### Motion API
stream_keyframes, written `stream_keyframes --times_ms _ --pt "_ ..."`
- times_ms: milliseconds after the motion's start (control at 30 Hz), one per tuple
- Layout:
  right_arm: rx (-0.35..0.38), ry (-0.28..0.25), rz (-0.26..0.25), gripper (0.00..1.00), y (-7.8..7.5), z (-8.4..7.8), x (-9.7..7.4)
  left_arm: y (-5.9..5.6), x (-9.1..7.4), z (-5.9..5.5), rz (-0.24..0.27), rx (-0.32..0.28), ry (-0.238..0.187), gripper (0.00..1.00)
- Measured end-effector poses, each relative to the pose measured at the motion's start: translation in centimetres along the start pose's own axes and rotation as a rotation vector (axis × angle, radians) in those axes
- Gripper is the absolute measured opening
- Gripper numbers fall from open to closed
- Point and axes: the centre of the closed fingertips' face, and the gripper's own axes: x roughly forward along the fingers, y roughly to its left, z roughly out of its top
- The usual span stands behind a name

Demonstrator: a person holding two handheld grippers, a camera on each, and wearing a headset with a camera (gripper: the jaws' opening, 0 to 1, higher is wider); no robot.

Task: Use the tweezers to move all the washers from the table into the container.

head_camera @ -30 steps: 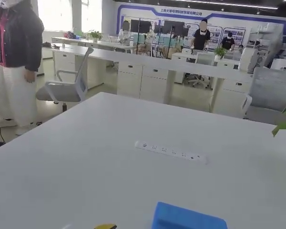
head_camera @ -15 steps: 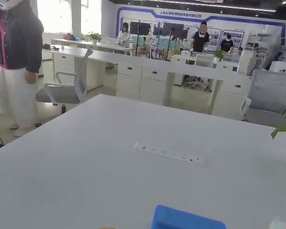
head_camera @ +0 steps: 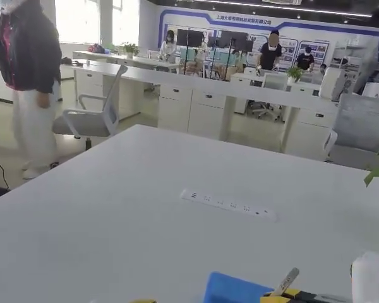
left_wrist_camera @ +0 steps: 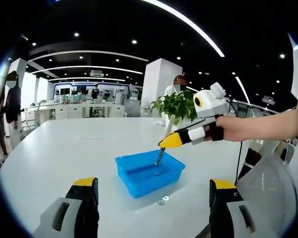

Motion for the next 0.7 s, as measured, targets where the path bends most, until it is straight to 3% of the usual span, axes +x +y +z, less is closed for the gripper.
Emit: stream_keyframes --times_ms 300,700 --pt "0.06 0.07 -0.028 0.03 -2.7 -1.9 2.3 0.0 0.0 -0.1 0.0 0.002 0.006 0.94" --pt "0.115 0.129 -0.047 0.03 -4.1 -4.3 3.9 -0.1 0.1 -0.2 -0.002 0.004 0.013 0.94"
